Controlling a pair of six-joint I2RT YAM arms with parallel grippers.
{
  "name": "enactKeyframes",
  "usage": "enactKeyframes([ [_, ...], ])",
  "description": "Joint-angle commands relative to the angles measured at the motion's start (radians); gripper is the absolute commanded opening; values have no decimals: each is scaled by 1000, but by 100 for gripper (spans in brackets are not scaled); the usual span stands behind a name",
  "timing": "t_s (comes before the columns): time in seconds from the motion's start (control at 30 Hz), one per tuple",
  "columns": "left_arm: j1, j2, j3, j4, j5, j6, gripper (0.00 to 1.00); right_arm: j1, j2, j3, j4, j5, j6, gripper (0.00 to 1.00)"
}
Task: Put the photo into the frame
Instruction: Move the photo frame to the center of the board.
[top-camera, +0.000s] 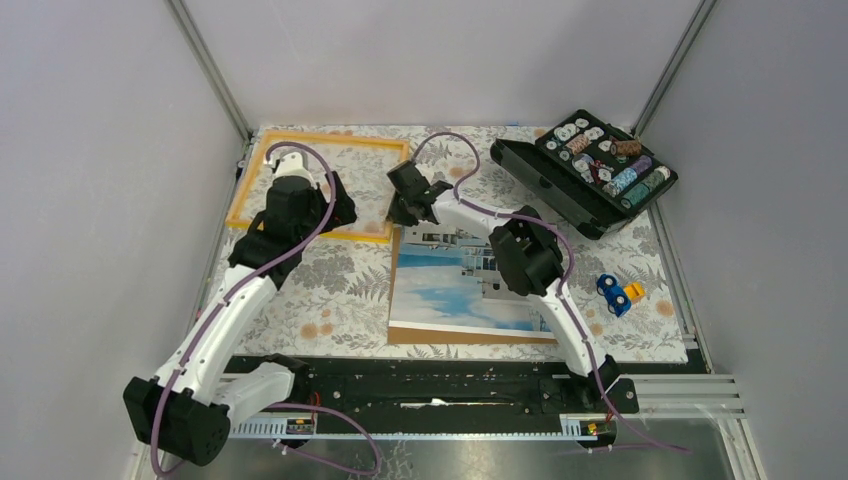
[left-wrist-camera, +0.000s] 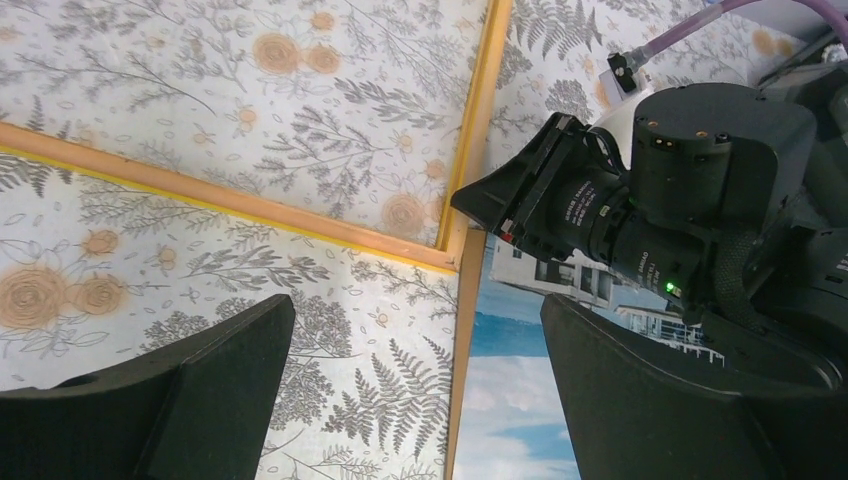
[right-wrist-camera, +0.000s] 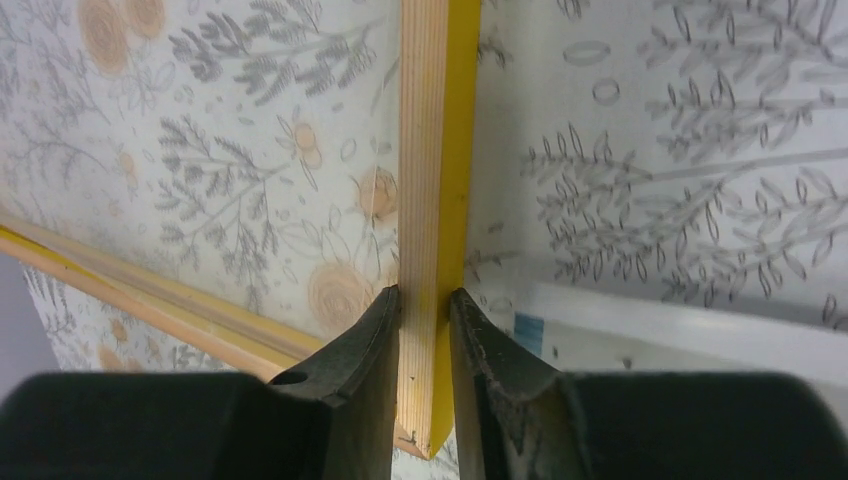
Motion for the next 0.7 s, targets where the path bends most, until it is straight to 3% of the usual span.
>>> enactKeyframes([
  [0.0, 2, 34, 1, 42, 71, -30, 99, 16, -80, -144, -84, -84, 51, 18],
  [0.17, 5, 79, -2, -21, 84, -61, 99, 20, -181, -343, 55, -92, 138, 23],
  [0.27, 14, 83, -13, -33, 84, -54, 99, 21, -208, -405, 144, -182, 121, 31],
  [0.37, 90, 87, 17, -74, 73, -19, 99, 20, -256, -447, 246, -261, 14, 54],
  [0.5, 262, 106, 67, -90, 169, -9, 99, 19, -366, -493, 272, -279, -133, 83],
  [0.67, 416, 174, 84, -70, 203, -89, 99, 19, -550, -609, 256, -332, -262, 94],
])
